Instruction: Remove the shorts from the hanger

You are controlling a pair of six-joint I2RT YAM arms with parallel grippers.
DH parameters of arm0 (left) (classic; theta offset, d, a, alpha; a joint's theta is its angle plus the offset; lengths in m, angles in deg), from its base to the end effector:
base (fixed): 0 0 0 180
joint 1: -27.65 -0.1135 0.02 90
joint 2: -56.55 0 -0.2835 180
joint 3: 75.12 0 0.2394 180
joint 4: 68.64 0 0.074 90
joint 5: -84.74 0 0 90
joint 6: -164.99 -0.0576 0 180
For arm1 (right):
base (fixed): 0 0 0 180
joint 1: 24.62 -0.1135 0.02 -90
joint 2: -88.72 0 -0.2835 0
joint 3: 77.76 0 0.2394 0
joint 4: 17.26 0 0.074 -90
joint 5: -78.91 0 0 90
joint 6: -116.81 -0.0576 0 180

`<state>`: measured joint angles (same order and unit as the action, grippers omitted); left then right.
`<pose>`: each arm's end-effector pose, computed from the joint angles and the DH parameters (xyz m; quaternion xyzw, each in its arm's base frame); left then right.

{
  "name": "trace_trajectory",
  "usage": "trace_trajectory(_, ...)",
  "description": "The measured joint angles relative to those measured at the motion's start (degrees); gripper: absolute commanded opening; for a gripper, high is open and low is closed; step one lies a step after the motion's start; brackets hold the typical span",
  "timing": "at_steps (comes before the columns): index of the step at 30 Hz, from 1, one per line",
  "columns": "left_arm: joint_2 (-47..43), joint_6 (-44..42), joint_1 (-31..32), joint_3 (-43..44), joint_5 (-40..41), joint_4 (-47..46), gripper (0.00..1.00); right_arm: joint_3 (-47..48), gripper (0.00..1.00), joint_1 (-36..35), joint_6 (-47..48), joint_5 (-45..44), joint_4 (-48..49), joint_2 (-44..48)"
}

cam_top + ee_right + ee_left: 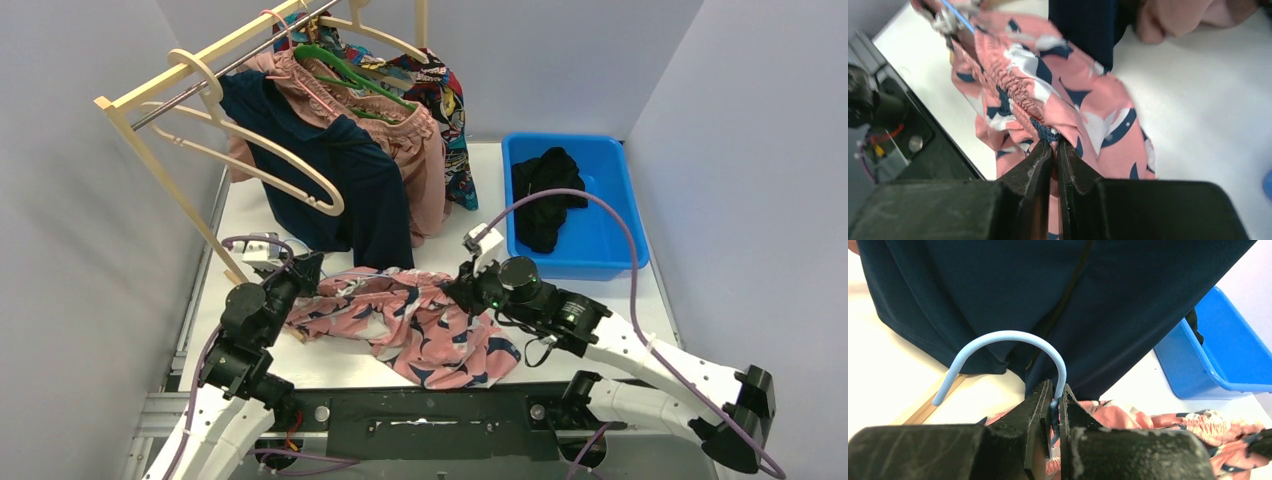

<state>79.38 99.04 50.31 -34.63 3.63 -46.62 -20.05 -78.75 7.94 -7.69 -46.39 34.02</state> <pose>0.1117 -0.0370 0.2862 -0.0615 0.7306 -0.2165 0.6447 0.1222 0.1749 0.2996 -0.2719 0.8036 0.3348 0.4101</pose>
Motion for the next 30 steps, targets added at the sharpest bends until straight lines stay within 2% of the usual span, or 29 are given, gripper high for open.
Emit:
trace_trajectory(8,2.08,-0.22,-0.2,0.13,-2.67,-1.2,0.0,-1.84,0.01,1.62,-2.84,0.28,7.45,10.93)
trace_trajectory(18,0.83,-0.31,-0.37,0.22,-2.71,-0.72,0.0,-1.18,0.0,4.15,-2.89,-3.67,-1.92,2.21)
trace_trajectory(22,-0.31,-0.26,-0.37,0.22,-2.71,-0.81,0.0,-1.18,0.0,4.72,-3.26,-4.04,-2.82,2.36)
trace_trajectory(26,-0.13,-0.28,-0.39,0.22,-2.71,-0.85,0.0,-1.88,0.11,4.72,-3.15,-1.31,0.5,6.29)
trace_trajectory(30,0.22,-0.28,-0.55,0.22,-2.75,-0.83,0.0,-3.23,0.13,4.76,-2.86,0.57,2.21,7.67)
